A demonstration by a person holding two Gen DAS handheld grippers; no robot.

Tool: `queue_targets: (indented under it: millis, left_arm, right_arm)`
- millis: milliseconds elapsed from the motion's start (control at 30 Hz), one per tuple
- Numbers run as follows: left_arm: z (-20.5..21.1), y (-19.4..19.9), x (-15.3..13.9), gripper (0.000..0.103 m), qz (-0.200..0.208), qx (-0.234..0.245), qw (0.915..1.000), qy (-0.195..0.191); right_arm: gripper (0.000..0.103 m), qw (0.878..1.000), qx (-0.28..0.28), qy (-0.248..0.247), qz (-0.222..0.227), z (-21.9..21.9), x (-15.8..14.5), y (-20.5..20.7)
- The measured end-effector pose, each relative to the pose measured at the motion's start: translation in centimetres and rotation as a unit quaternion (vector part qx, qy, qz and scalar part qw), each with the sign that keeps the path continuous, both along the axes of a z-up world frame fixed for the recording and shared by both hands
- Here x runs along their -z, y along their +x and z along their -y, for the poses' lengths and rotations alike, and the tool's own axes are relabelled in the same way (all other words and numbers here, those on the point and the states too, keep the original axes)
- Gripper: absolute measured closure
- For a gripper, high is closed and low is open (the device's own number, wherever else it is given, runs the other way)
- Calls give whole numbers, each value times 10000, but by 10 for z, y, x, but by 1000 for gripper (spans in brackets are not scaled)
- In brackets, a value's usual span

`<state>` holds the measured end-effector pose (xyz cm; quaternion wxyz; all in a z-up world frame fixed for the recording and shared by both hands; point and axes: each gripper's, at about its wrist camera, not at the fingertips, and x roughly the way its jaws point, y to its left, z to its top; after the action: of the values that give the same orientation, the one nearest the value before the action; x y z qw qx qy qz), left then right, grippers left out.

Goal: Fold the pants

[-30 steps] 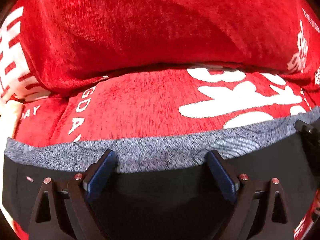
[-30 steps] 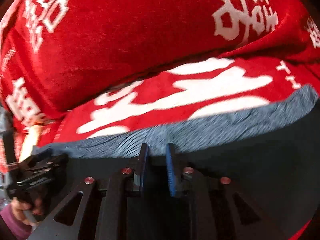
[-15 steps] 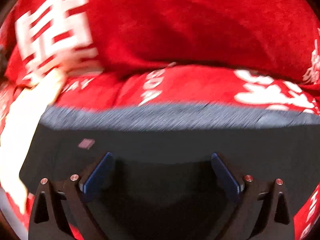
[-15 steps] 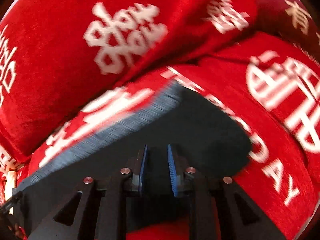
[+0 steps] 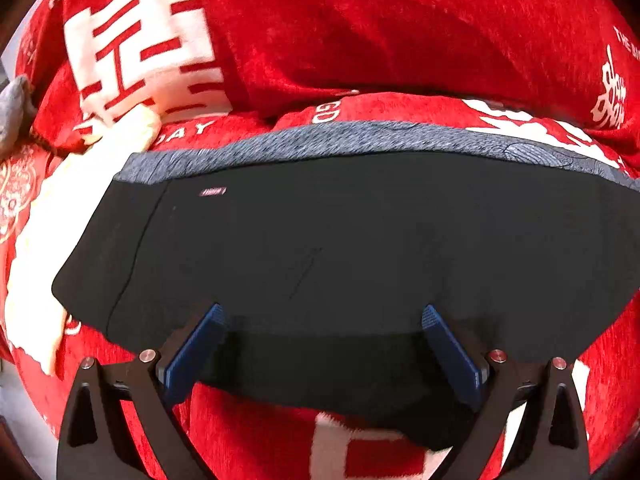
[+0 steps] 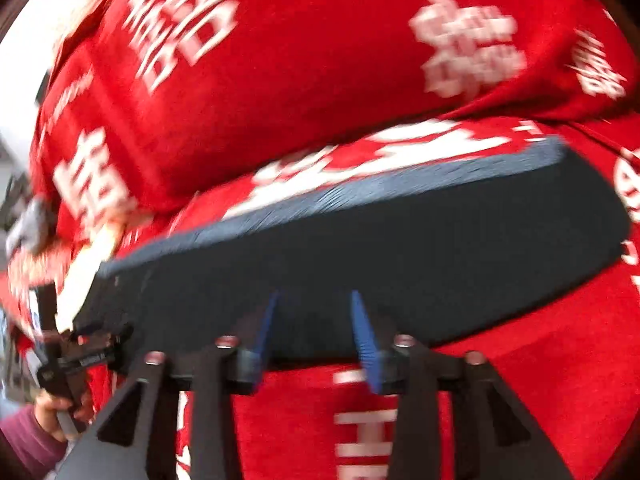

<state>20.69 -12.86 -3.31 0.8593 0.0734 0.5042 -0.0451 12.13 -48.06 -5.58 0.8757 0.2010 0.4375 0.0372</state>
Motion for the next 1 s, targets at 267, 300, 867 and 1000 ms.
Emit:
queue_targets:
  millis: [267, 300, 867, 1000]
  left_arm:
    - [-26, -19, -10, 3, -27, -169, 9998, -125]
    - [-30, -23, -12, 3, -23, -199, 9996, -174]
    - [-103, -95, -11, 3, -253, -423, 9964, -696]
    - [-127, -101, -7, 3, -248, -626, 9940, -861]
  right_arm:
    - [56, 9965, -201, -714, -374, -37, 4, -27]
    - [56, 9971, -132, -643, -394, -36, 1, -35]
    - [43, 9980, -279, -37, -573, -115, -32, -78]
    - [43, 9967, -555, -59, -596, -143, -39, -70]
